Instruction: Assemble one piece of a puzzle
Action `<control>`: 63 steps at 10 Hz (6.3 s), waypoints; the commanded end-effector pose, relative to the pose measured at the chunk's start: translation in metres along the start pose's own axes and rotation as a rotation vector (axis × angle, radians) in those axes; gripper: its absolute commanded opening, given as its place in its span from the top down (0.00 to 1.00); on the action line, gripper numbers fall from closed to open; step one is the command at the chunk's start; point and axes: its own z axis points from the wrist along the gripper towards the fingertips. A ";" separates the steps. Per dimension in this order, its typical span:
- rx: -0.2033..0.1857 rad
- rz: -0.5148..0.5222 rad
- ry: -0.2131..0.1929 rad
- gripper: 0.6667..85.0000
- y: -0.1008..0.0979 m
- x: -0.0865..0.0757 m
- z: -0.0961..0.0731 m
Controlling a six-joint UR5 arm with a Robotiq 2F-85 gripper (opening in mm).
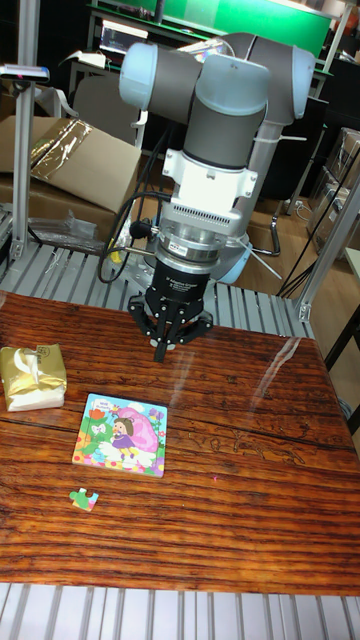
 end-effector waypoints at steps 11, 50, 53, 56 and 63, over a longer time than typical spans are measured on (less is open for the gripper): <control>-0.101 -0.005 -0.014 0.99 0.008 0.011 0.030; -0.048 -0.071 -0.033 0.99 -0.054 -0.048 0.133; -0.061 -0.063 -0.010 0.99 -0.051 -0.042 0.133; -0.044 -0.027 -0.010 0.99 -0.056 -0.042 0.133; -0.055 -0.030 -0.009 0.99 -0.053 -0.042 0.133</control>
